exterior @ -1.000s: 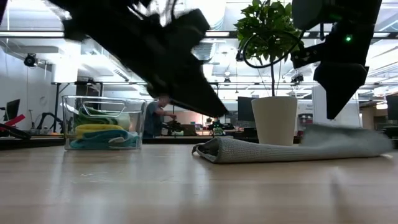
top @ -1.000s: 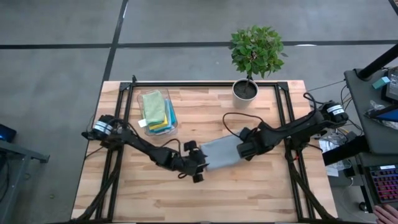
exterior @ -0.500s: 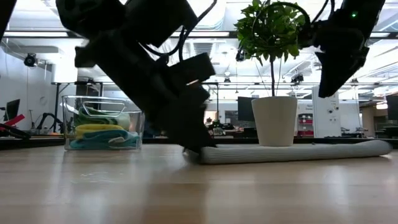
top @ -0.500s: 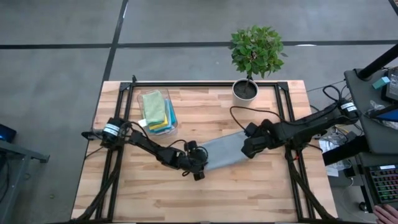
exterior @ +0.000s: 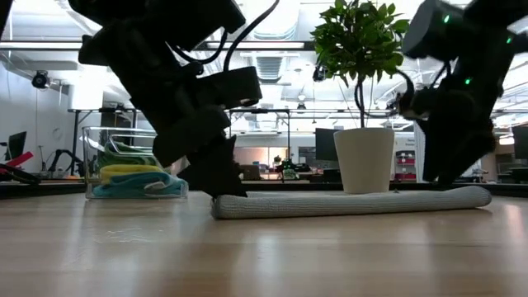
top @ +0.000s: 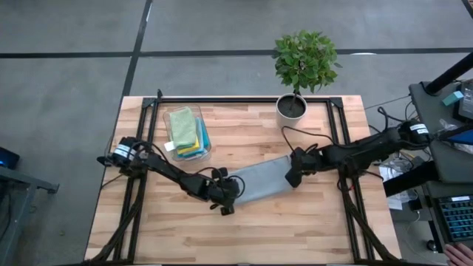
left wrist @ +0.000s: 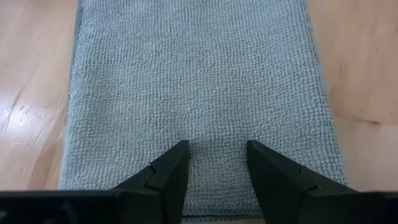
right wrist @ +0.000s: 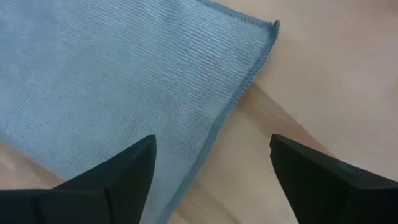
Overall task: Fold microfiber towels
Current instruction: Fold the gray microfiber cloth
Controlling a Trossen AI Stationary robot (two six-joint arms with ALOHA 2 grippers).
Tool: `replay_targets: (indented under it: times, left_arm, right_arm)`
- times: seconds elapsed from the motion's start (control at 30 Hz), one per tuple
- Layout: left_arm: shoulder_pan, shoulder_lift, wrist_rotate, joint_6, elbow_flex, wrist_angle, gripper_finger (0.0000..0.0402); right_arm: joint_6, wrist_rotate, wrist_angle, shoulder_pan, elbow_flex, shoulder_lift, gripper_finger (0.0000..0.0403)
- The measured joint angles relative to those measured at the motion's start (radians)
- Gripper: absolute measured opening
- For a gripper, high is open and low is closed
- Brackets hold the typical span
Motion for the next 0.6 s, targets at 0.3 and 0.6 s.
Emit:
replay_targets:
  times: [0.3, 0.6]
  left_arm:
    - [-0.001, -0.005, 0.003, 0.017, -0.004, -0.004, 0.0150]
    - [-0.001, -0.005, 0.002, 0.017, -0.002, 0.003, 0.0150]
  right_arm:
    - [-0.097, -0.239, 0.312, -0.164, -0.152, -0.002, 0.0322]
    - [-0.043, -0.360, 0.635, -0.173, -0.274, 0.005, 0.0305]
